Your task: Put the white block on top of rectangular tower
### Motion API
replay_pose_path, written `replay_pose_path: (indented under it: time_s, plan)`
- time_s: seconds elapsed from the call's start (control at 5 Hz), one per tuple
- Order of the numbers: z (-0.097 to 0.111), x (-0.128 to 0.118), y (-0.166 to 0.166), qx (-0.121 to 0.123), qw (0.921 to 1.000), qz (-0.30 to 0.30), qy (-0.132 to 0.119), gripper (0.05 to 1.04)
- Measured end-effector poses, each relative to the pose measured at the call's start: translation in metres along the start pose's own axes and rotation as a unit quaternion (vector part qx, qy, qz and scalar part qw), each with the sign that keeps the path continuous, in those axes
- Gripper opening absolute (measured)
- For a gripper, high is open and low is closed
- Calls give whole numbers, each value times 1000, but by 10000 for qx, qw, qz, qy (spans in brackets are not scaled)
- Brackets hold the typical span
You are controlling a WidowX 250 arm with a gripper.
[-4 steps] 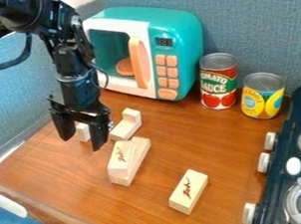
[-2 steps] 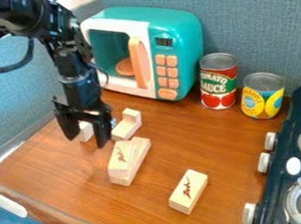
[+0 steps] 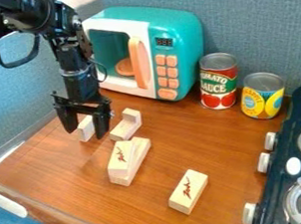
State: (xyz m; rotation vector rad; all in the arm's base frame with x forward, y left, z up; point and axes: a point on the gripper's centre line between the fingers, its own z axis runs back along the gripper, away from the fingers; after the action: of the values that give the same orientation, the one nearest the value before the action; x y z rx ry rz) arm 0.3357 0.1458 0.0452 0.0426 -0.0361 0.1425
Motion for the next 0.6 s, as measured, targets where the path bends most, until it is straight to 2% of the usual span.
replay_pose_path:
  time_s: [0.2, 0.4, 0.6]
  plan:
    - [-9, 10, 8, 162, 9995, 153, 237, 999]
    - [-9, 28, 7, 324, 9988, 183, 332, 999]
    - [-11, 39, 6, 330, 9985, 244, 350, 999]
